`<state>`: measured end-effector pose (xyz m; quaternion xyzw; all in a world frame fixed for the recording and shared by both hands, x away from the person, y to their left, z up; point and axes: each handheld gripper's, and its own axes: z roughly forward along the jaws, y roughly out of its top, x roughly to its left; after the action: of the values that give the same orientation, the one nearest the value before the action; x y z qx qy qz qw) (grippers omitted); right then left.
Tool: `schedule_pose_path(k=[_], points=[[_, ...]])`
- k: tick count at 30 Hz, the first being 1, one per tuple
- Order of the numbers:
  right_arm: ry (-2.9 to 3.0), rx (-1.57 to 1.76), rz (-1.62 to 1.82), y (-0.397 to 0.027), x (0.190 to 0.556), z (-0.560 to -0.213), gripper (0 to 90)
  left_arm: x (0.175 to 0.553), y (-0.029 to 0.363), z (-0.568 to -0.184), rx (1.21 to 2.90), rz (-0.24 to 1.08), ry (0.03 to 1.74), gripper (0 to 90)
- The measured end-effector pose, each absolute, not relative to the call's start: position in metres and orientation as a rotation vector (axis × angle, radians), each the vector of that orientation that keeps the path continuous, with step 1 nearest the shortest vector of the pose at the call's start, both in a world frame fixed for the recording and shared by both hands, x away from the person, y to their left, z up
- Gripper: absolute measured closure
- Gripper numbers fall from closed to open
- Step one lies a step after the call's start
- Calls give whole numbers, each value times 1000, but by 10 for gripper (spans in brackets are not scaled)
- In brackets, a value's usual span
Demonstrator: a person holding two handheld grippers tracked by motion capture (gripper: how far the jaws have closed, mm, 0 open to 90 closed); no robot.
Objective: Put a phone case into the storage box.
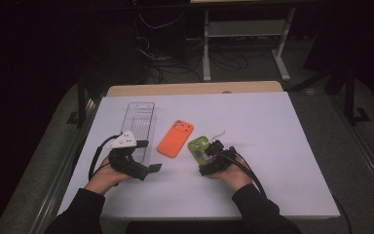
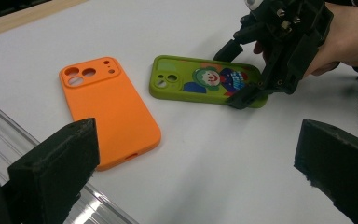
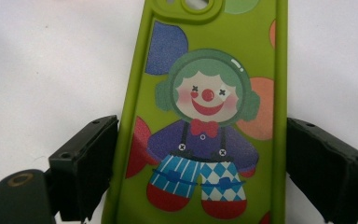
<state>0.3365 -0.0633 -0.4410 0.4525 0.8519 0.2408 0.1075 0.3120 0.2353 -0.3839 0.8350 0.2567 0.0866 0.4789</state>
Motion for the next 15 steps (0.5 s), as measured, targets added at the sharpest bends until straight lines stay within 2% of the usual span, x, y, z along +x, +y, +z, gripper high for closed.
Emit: schedule_pose_path(k=[15], points=[[2519,1317,710,-65,337,-439,151,312,235,-384,2038,207,626,0]])
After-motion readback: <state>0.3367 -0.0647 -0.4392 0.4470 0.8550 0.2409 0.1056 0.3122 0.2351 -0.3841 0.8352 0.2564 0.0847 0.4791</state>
